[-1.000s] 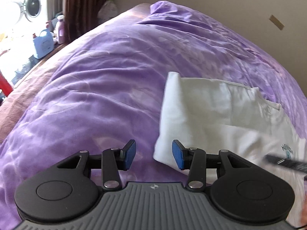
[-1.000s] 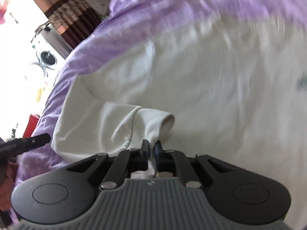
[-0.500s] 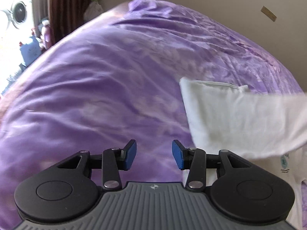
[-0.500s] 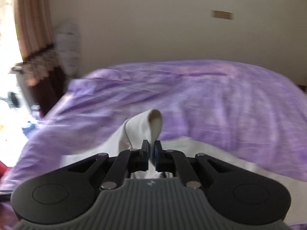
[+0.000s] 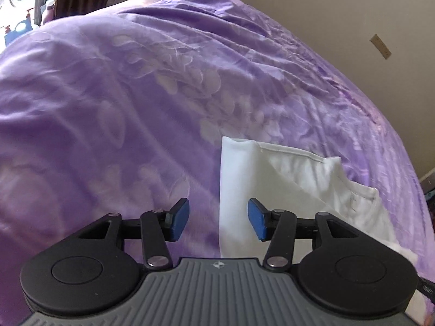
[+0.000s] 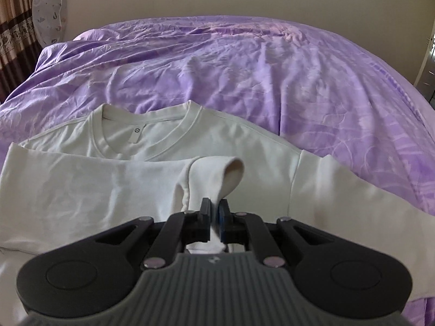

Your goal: Fold small clothes

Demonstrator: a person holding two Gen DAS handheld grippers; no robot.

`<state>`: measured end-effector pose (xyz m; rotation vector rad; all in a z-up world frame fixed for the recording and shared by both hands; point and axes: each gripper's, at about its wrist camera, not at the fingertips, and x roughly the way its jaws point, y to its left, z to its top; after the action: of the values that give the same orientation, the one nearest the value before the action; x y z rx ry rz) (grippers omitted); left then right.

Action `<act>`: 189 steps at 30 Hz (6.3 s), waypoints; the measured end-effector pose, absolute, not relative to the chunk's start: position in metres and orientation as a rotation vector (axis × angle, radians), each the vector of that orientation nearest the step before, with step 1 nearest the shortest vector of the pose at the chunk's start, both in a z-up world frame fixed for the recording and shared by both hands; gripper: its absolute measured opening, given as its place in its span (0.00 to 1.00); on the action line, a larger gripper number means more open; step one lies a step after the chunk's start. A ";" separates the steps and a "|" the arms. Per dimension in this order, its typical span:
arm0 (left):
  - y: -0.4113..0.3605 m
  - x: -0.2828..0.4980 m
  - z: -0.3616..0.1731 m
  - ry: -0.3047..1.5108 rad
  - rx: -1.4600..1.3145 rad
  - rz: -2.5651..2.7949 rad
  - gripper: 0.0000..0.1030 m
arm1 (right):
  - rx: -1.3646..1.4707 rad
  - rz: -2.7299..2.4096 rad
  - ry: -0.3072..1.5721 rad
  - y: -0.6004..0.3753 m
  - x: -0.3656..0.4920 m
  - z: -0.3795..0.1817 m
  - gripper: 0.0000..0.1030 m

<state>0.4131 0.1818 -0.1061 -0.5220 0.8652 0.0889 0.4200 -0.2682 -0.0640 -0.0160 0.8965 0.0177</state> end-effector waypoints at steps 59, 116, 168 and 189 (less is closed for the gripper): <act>0.085 0.309 -0.090 0.732 0.311 -0.141 0.04 | -0.127 0.104 0.995 -0.251 0.398 -0.106 0.46; 0.108 0.351 -0.093 1.182 -0.045 0.176 0.23 | 0.556 -0.519 1.169 -0.678 0.293 -0.091 0.51; 0.136 0.301 -0.044 1.010 -0.233 -0.113 0.24 | 0.118 0.311 1.073 -0.094 0.419 -0.060 0.01; 0.051 0.390 -0.080 0.995 -0.383 -0.306 0.54 | 0.119 0.256 1.033 -0.253 0.394 -0.042 0.46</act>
<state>0.3897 0.0507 -0.0797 -0.3831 0.9955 -0.3058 0.3936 -0.2527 -0.0419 0.1188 1.0328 0.2562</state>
